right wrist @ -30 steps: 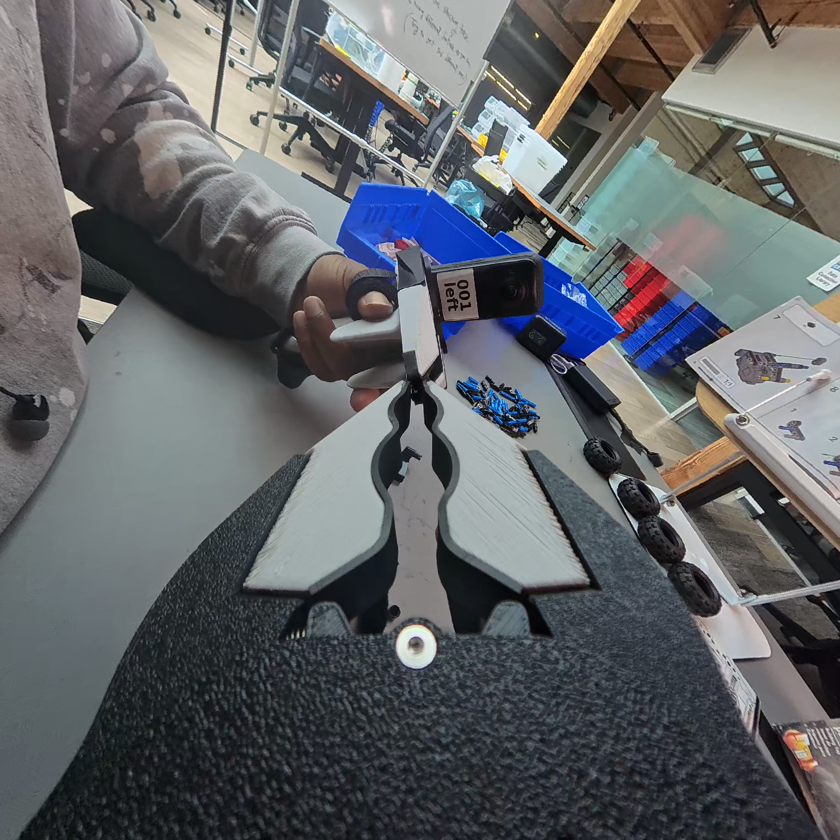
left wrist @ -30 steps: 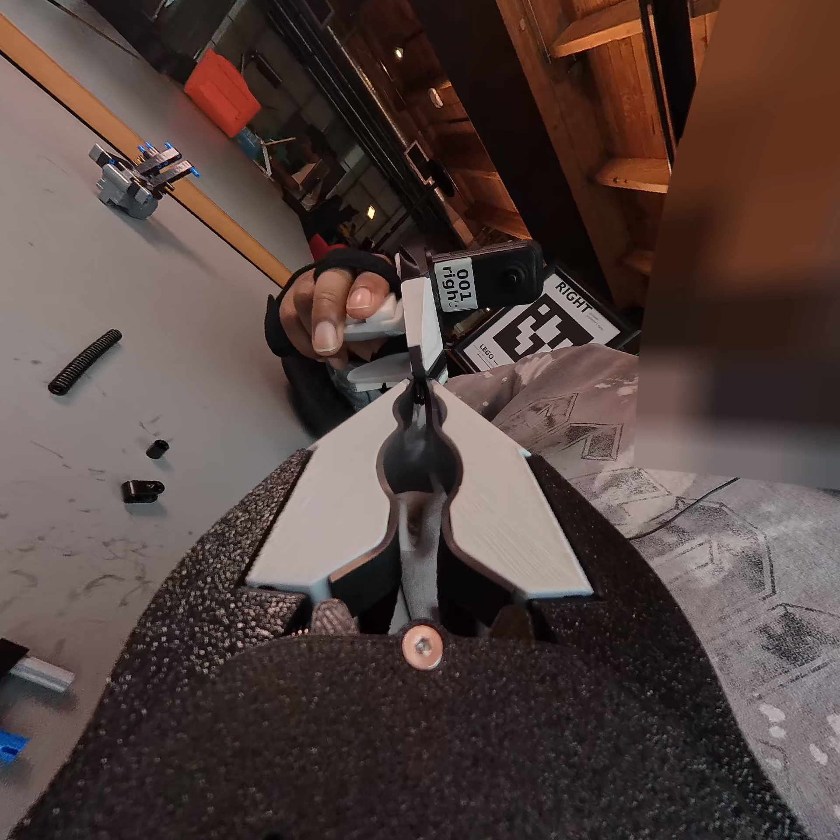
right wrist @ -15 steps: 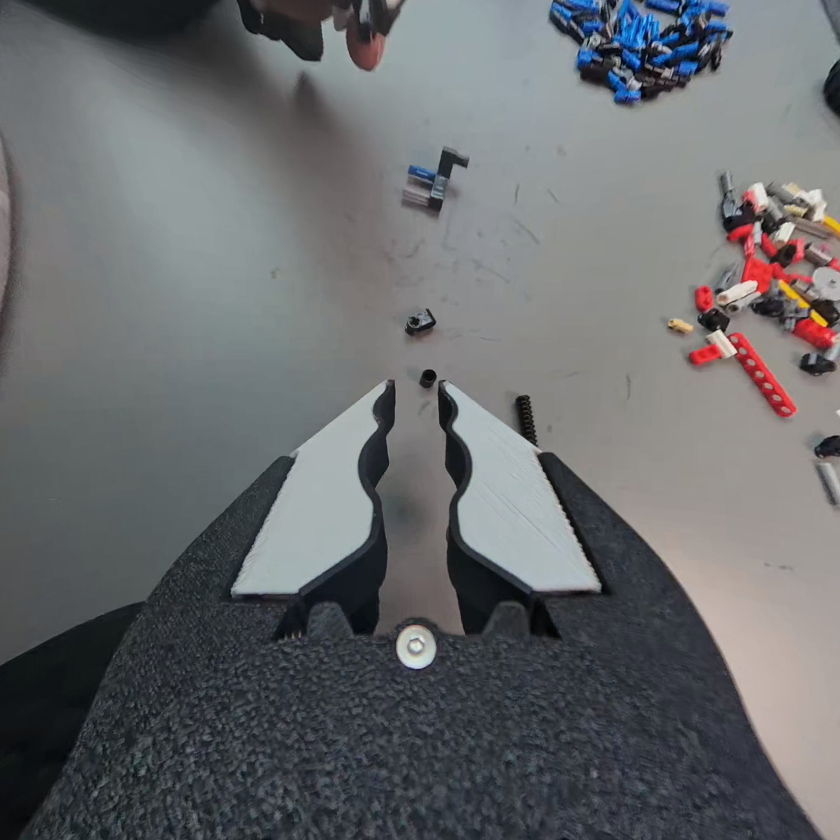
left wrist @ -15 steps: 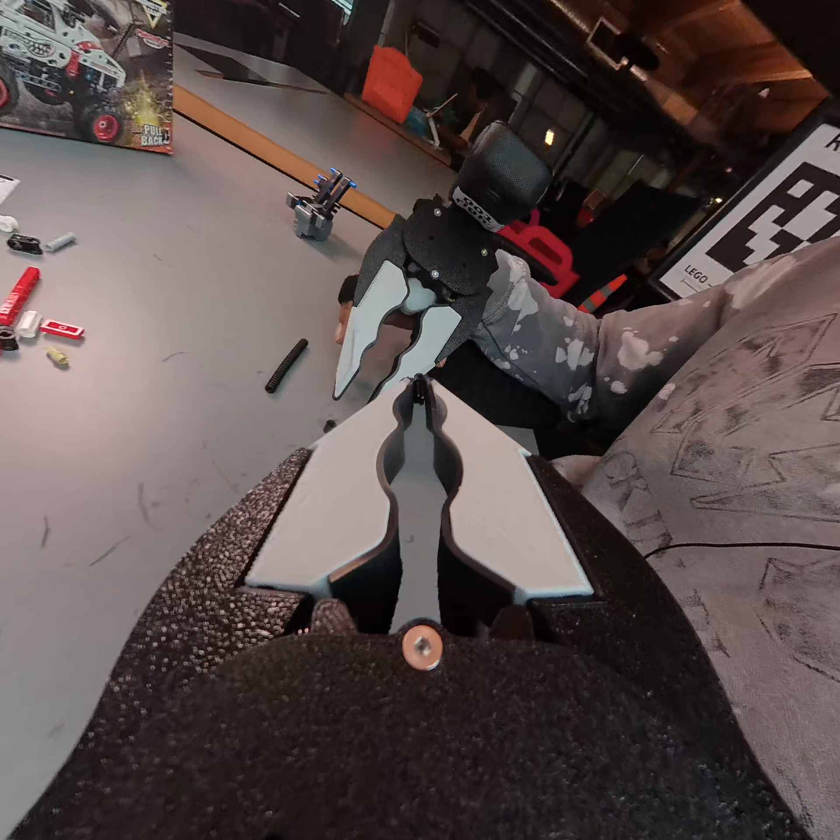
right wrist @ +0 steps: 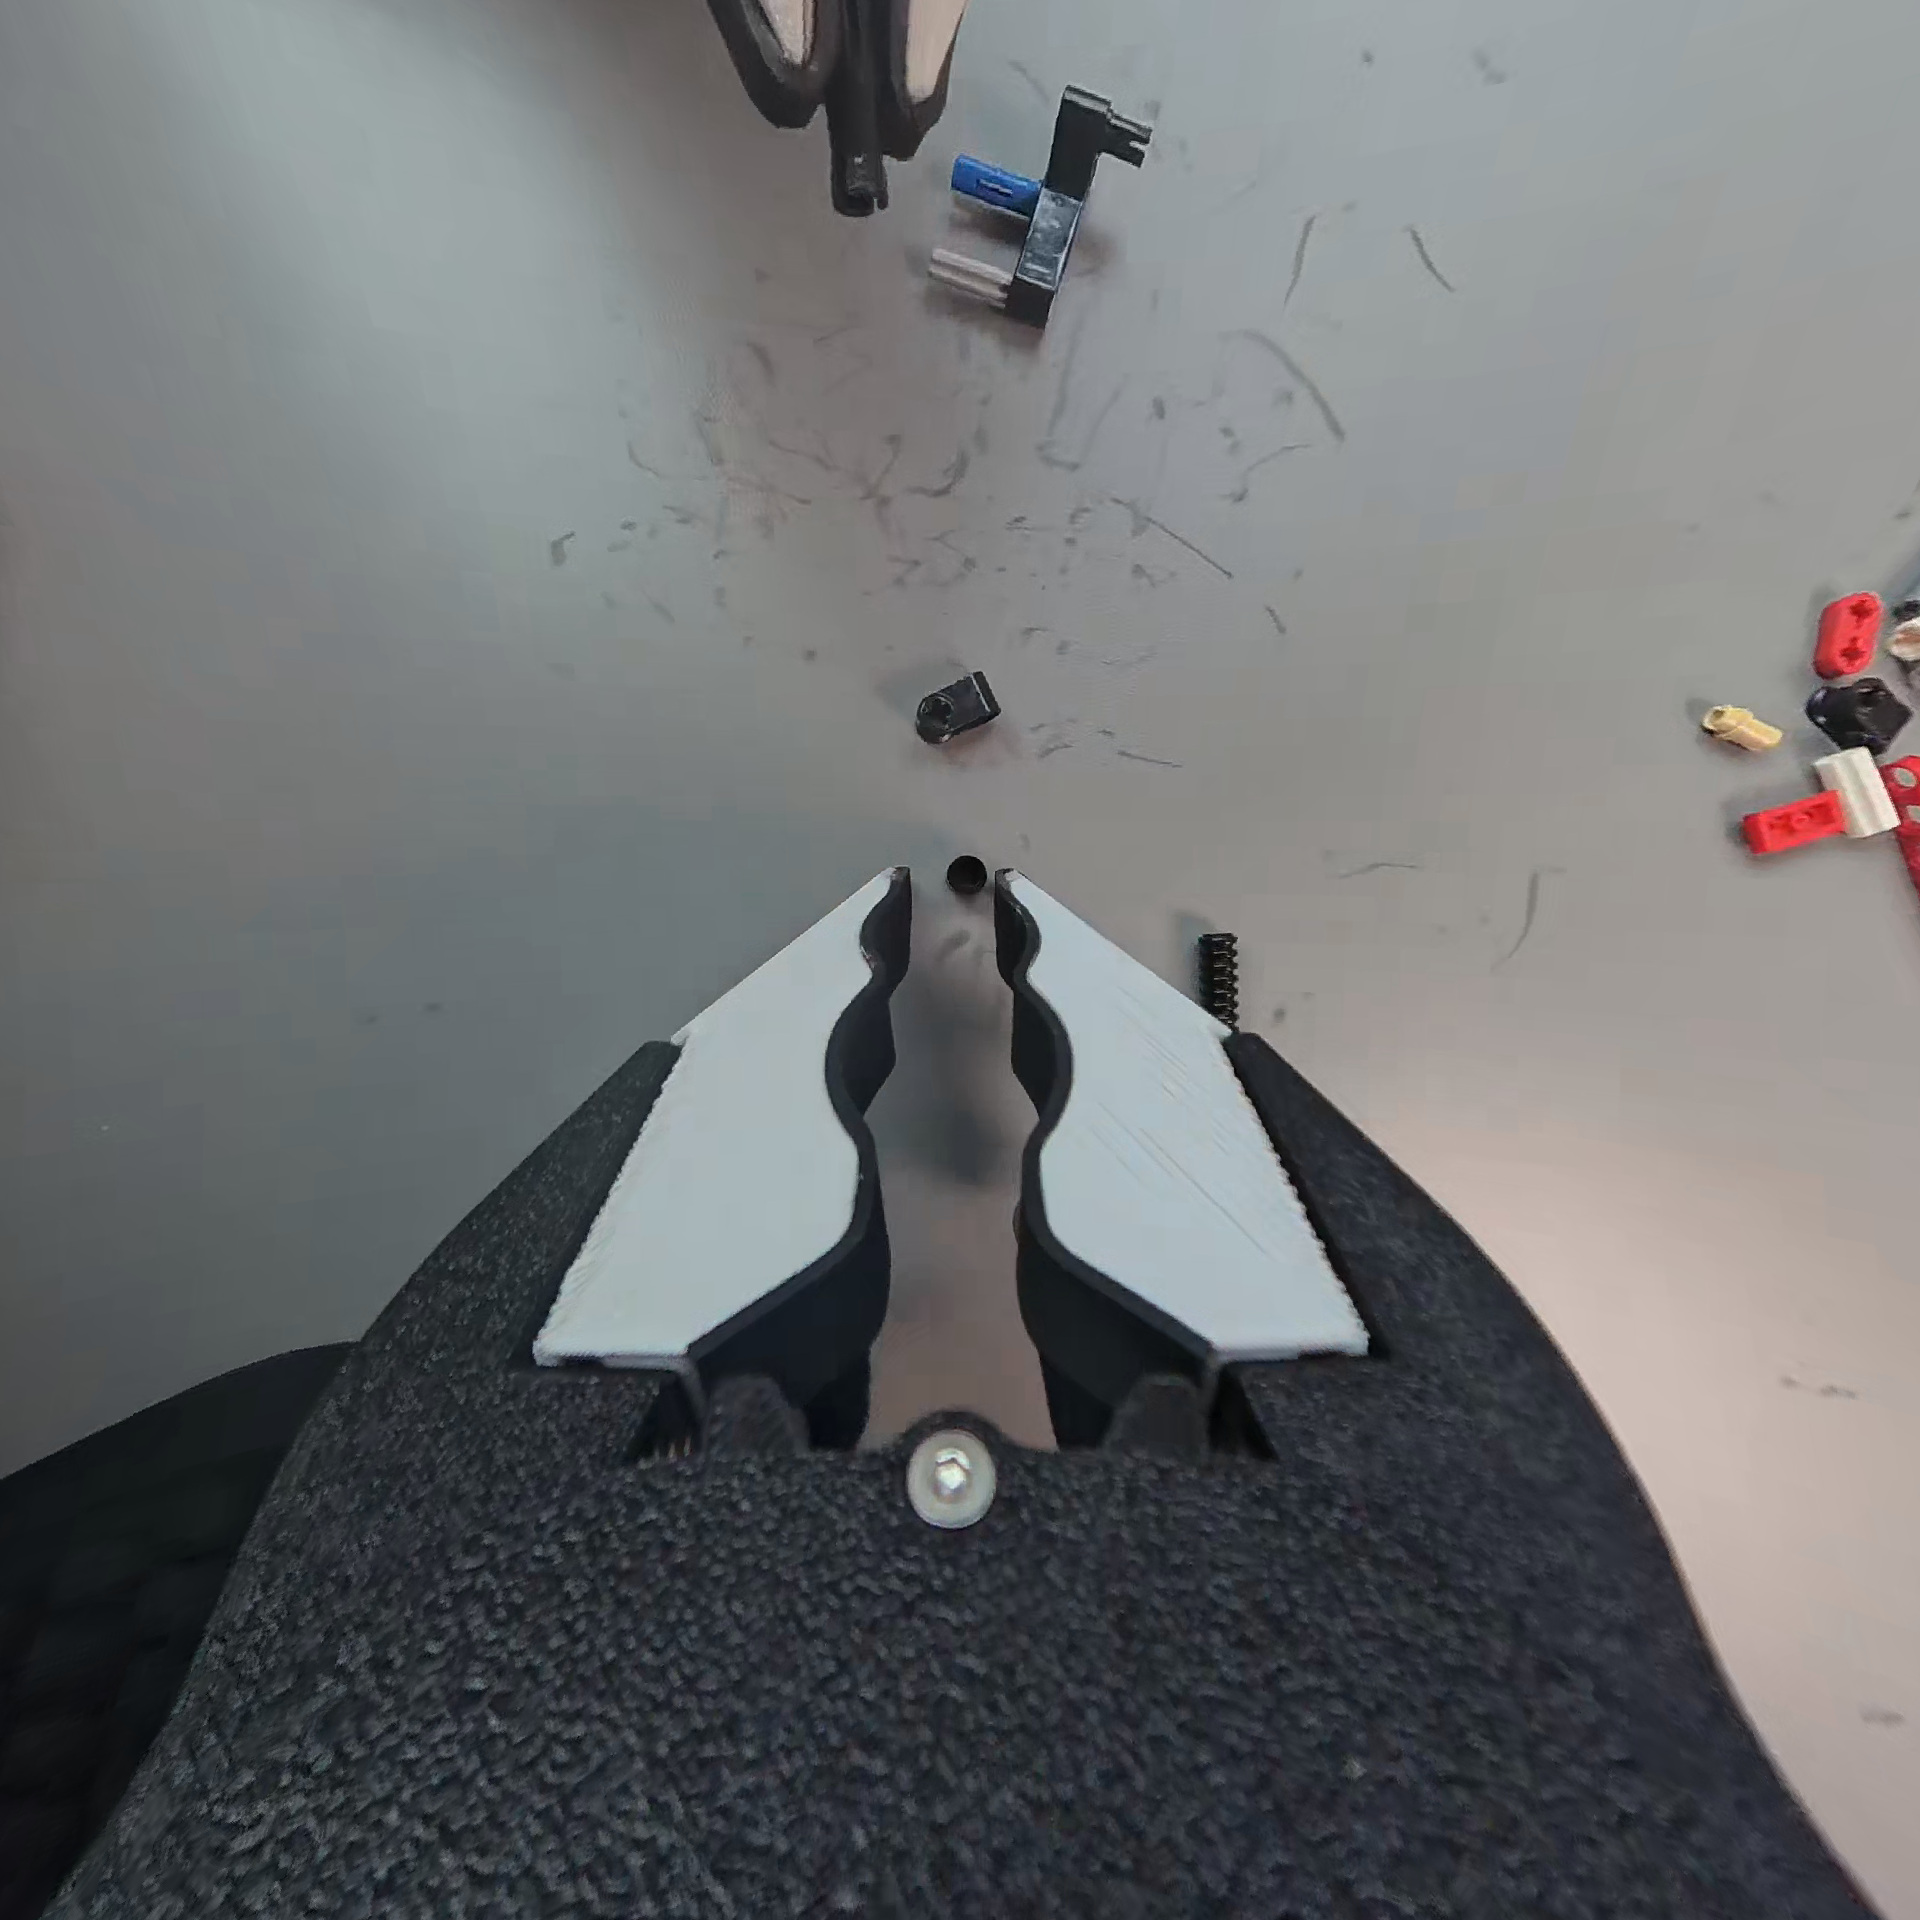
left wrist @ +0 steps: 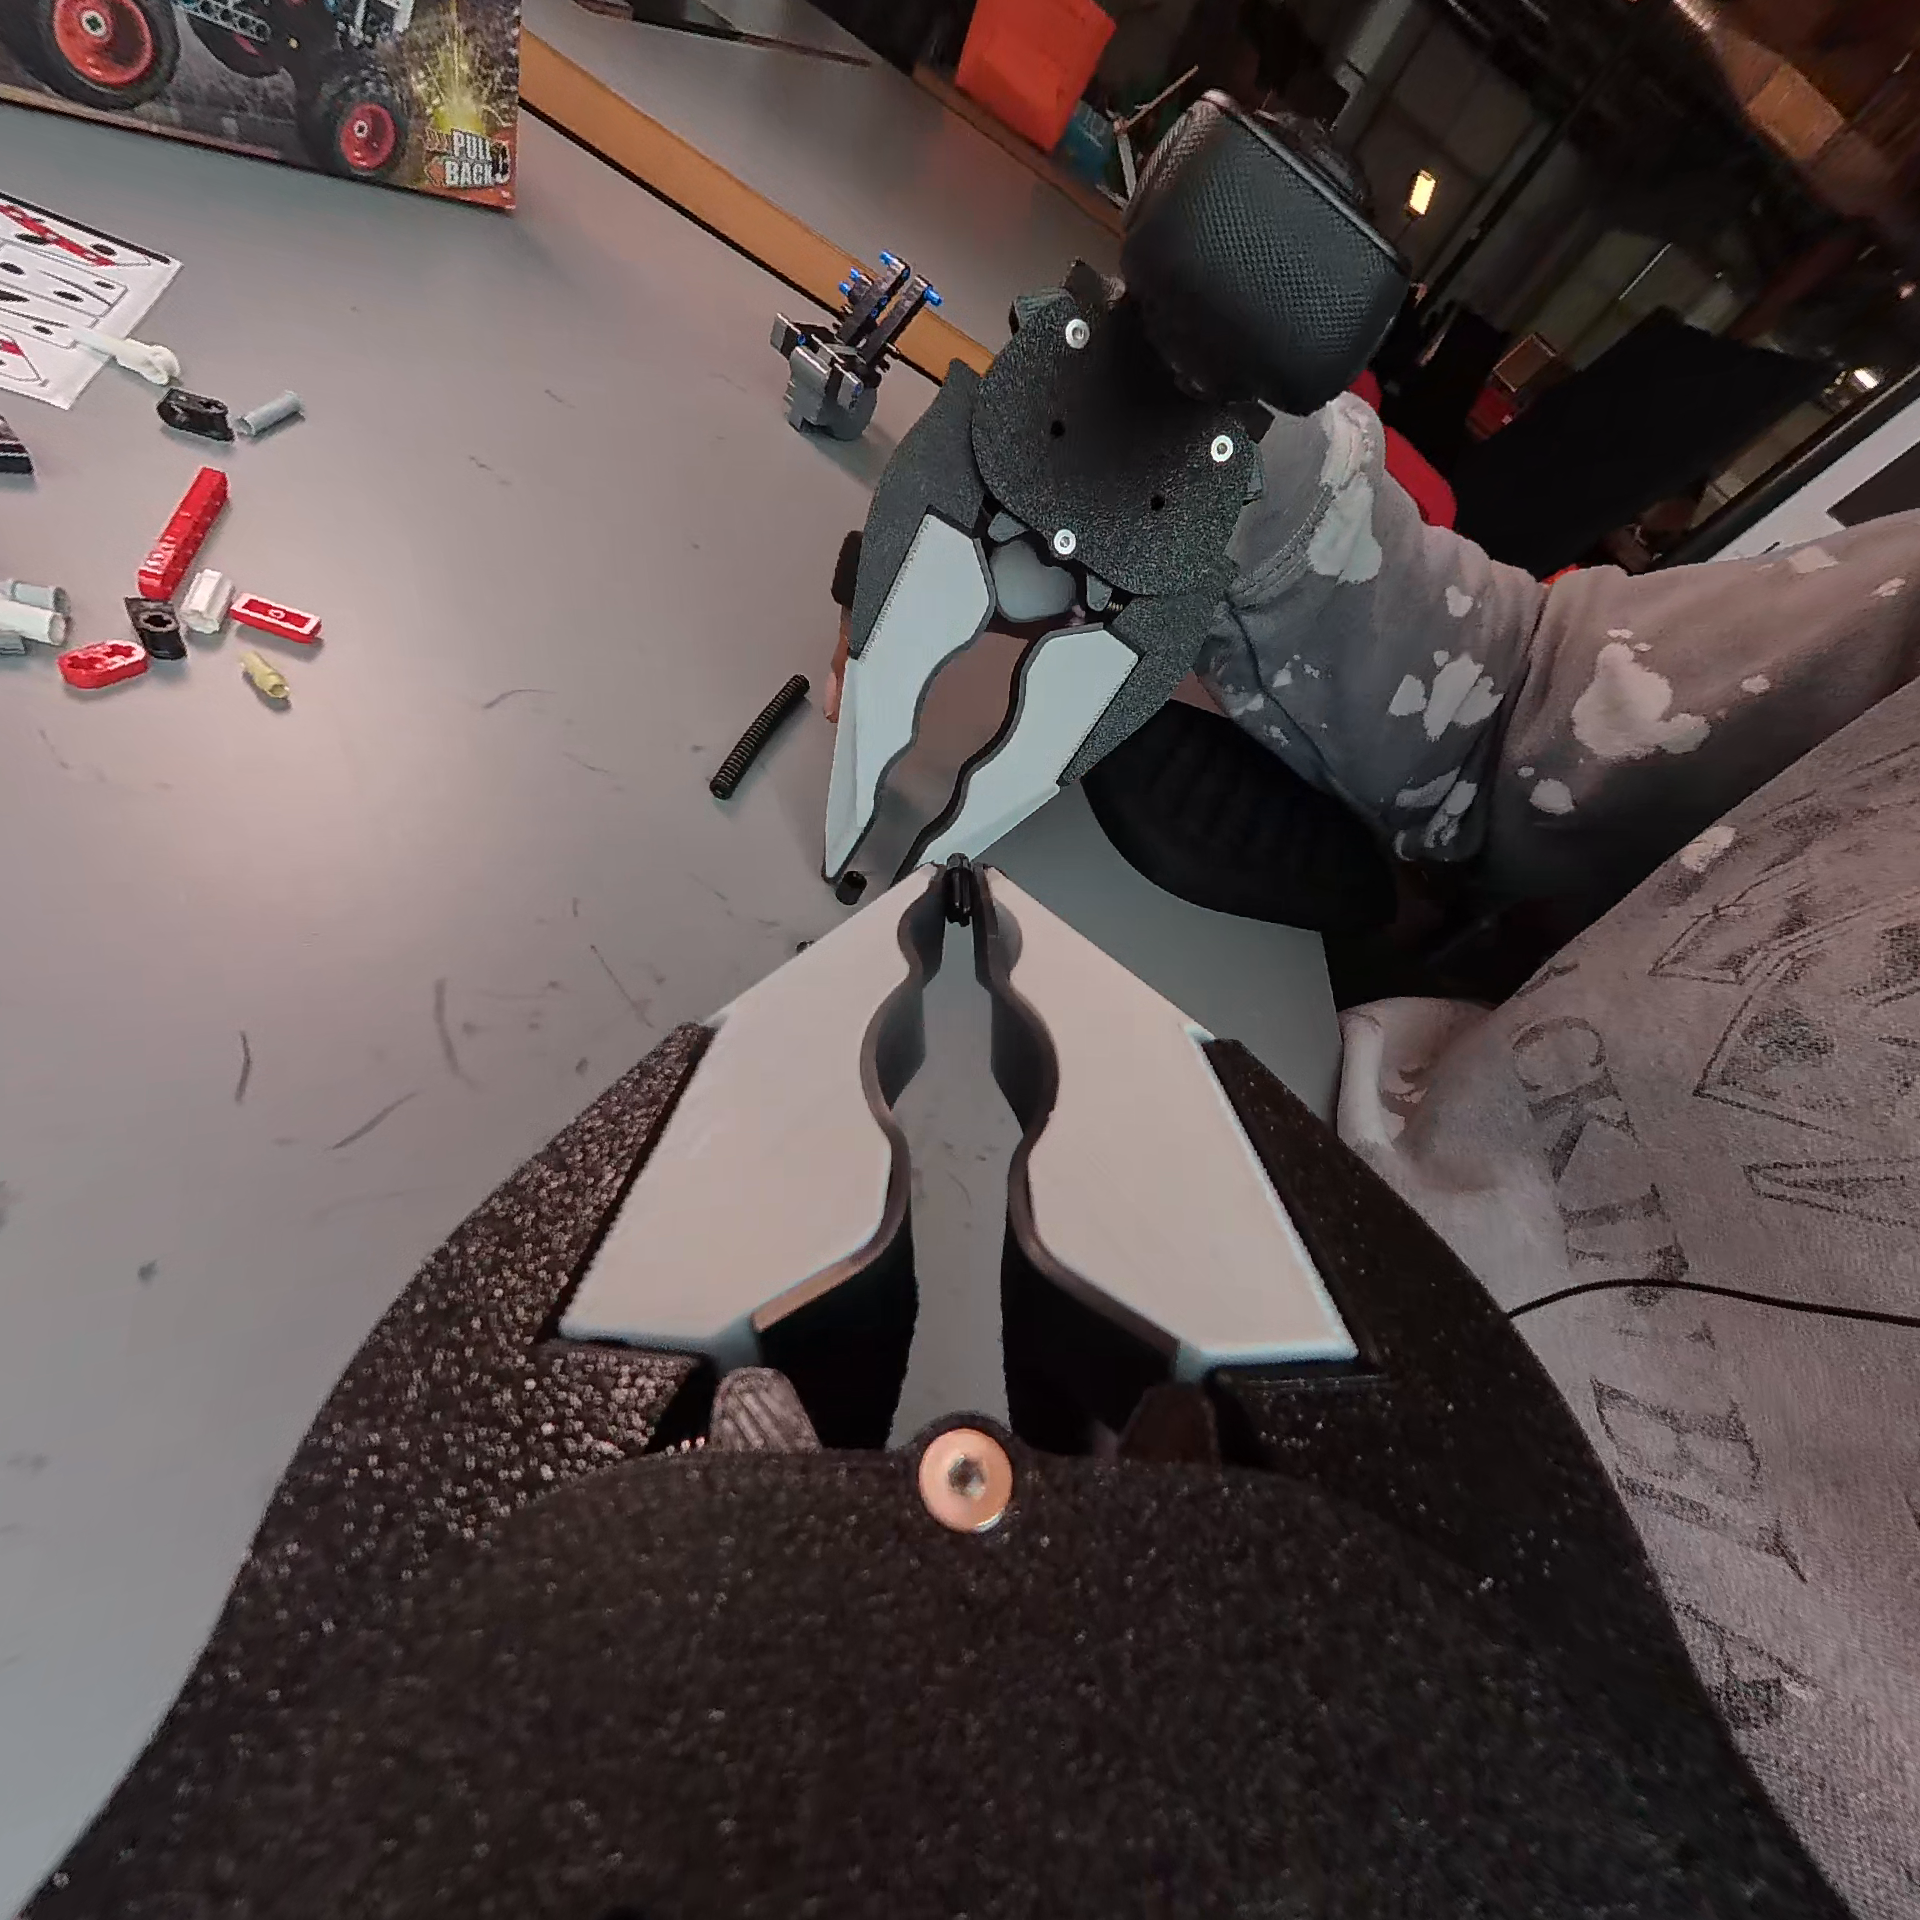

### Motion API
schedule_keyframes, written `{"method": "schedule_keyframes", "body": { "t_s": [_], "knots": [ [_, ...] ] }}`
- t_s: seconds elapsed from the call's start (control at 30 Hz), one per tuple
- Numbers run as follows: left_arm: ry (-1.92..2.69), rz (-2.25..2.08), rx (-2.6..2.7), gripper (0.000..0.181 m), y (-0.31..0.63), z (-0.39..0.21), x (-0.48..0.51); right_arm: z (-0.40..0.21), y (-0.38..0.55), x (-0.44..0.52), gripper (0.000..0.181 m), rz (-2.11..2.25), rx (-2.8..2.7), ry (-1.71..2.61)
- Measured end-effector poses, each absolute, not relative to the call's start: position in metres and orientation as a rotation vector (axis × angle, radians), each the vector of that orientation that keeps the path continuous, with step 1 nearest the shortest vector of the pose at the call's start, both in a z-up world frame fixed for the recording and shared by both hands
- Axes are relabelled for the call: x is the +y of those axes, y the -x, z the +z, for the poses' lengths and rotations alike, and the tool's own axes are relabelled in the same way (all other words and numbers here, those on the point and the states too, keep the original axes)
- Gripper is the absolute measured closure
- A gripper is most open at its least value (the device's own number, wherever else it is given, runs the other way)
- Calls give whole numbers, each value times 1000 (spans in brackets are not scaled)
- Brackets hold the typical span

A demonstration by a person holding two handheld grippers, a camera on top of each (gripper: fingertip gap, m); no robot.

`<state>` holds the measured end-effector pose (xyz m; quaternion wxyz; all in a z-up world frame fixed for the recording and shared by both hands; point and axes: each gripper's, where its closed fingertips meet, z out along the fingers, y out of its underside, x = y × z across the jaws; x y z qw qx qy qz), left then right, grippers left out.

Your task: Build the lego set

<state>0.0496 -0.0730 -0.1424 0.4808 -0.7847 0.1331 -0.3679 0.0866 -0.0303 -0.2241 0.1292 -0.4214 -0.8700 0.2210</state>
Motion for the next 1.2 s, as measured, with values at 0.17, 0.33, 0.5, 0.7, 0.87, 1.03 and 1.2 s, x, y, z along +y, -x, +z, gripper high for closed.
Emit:
{"method": "schedule_keyframes", "body": {
  "t_s": [0.17,0.33,0.5,0.7,0.87,1.03,1.2],
  "knots": [
    [1929,-910,311,177,-49,-146,-72,-226,-87,-32,167,430,-2732,1166],
    [1936,-919,315,177,-51,-147,-73,-226,-85,-30,161,177,-2926,1041],
    [1930,-927,318,177,-50,-144,-75,-226,-84,-28,165,113,-2989,999],
    [1920,-945,319,177,-51,-142,-77,-226,-83,-28,167,143,-2953,1035],
    [1916,-937,314,177,-50,-141,-77,-226,-85,-29,174,201,-2904,1036],
    [1811,-989,316,177,-49,-123,-80,-177,-68,-56,174,895,-2509,1083],
    [1663,-999,354,178,-52,-97,-86,-84,-66,-59,175,1730,-1692,1055]
  ]
}}
